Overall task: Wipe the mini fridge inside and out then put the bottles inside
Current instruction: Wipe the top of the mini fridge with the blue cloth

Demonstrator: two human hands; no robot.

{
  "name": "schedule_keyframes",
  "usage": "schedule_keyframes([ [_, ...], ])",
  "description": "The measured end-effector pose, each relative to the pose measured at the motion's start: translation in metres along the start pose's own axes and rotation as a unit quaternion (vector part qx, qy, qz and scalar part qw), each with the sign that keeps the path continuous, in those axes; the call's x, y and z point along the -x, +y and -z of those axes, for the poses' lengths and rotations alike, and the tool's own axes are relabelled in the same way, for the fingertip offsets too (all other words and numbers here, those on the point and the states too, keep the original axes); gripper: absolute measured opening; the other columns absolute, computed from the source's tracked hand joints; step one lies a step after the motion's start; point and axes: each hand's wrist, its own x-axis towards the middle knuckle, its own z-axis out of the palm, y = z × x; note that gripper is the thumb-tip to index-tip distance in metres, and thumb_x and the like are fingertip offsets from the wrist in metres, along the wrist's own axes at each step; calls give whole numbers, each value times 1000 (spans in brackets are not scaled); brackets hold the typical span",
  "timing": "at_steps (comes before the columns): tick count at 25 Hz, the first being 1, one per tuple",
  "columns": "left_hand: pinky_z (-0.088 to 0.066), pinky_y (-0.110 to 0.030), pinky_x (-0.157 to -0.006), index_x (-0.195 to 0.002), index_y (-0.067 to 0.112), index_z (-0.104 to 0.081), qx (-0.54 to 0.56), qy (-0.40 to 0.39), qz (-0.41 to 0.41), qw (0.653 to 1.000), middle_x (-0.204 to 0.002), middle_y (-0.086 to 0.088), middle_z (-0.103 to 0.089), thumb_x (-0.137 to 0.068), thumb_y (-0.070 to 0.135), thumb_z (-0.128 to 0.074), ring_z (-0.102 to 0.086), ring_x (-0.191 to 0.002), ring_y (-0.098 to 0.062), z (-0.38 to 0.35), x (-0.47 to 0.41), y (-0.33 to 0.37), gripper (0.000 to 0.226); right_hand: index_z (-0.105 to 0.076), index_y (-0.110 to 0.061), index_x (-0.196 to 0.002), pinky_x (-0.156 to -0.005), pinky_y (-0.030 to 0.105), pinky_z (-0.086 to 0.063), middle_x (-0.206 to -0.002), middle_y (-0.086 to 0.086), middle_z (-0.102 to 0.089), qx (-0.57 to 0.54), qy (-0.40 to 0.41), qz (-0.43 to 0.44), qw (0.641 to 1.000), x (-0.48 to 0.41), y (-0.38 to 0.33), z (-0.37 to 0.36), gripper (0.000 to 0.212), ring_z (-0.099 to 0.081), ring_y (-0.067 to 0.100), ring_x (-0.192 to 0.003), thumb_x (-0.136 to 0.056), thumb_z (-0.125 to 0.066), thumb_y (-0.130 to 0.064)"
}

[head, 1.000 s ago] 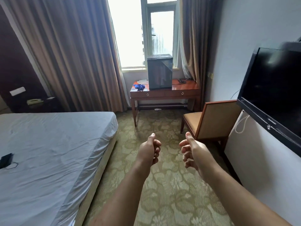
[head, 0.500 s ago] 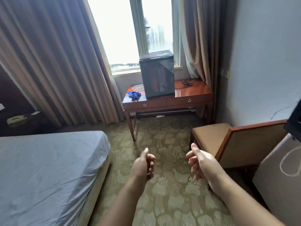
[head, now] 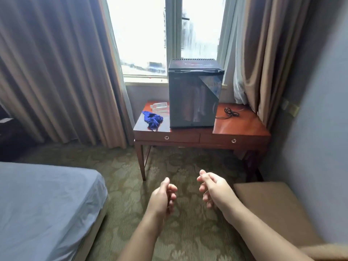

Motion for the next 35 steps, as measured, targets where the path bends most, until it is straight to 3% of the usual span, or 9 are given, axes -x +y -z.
schedule_keyframes([
  [9,-27,-19,-45,-78,15,-62,-68,56,1,996,-55,5,-52,-107,40,-46,-37,-42,-8,29,-271,147,41,-69,-15,-101,-45,25,-47,-84,4,-60,-34,-38,-61,997,-308,-65,-69,35,-56,12,-52,-106,-52,-45],
  [16,-26,-17,-42,-85,13,-63,-105,108,48,987,-64,1,-53,-106,32,-50,-39,-43,-8,32,-477,192,31,-71,-14,-105,-52,29,-52,-91,1,-68,-7,-95,-75,993,-539,-76,-119,34,-63,13,-71,-104,-55,-44],
  [18,-32,-19,-42,-87,12,-63,-160,142,47,976,-72,-2,-56,-105,24,-54,-44,-48,-10,46,-526,202,23,-70,-16,-106,-54,29,-52,-95,2,-70,12,-96,-92,991,-592,-82,-128,31,-63,13,-74,-102,-57,-45],
  [20,-51,-27,-58,-96,13,-64,-244,162,26,956,-83,0,-64,-100,22,-60,-56,-61,-14,61,-568,216,10,-68,-22,-104,-55,29,-53,-100,0,-71,40,-105,-114,987,-636,-90,-139,26,-65,14,-78,-100,-59,-46],
  [22,-53,-31,-83,-109,18,-64,-334,142,-8,932,-98,2,-68,-94,25,-67,-63,-81,-14,73,-618,233,17,-67,-27,-106,-57,29,-54,-104,-4,-71,80,-116,-116,983,-679,-100,-157,23,-68,14,-87,-98,-61,-47],
  [26,-46,-31,-101,-142,24,-51,-499,51,-81,861,-133,-2,-54,-87,26,-70,-61,-114,-21,102,-742,257,58,-64,-29,-123,-75,28,-51,-109,-9,-69,186,-135,-115,967,-752,-97,-203,35,-66,9,-91,-93,-67,-47],
  [28,-49,-39,-104,-151,28,-42,-552,-19,-77,830,-148,0,-46,-85,28,-68,-61,-122,-24,118,-793,263,71,-61,-29,-131,-80,29,-50,-116,-7,-69,200,-120,-150,961,-773,-92,-222,44,-66,10,-88,-91,-68,-46],
  [32,-47,-41,-108,-161,30,-24,-686,-182,-66,701,-166,3,-29,-87,25,-67,-51,-140,-24,135,-864,264,86,-45,-24,-151,-110,33,-43,-142,5,-61,337,-148,-187,911,-794,-91,-244,61,-56,25,-133,-94,-63,-39],
  [35,-49,-38,-99,-150,17,-42,-745,-246,-24,620,-145,-12,-54,-90,26,-68,-60,-125,-32,146,-897,265,66,-35,-25,-157,-115,36,-39,-152,9,-51,340,-146,-202,906,-805,-90,-259,70,-48,28,-140,-94,-62,-40],
])
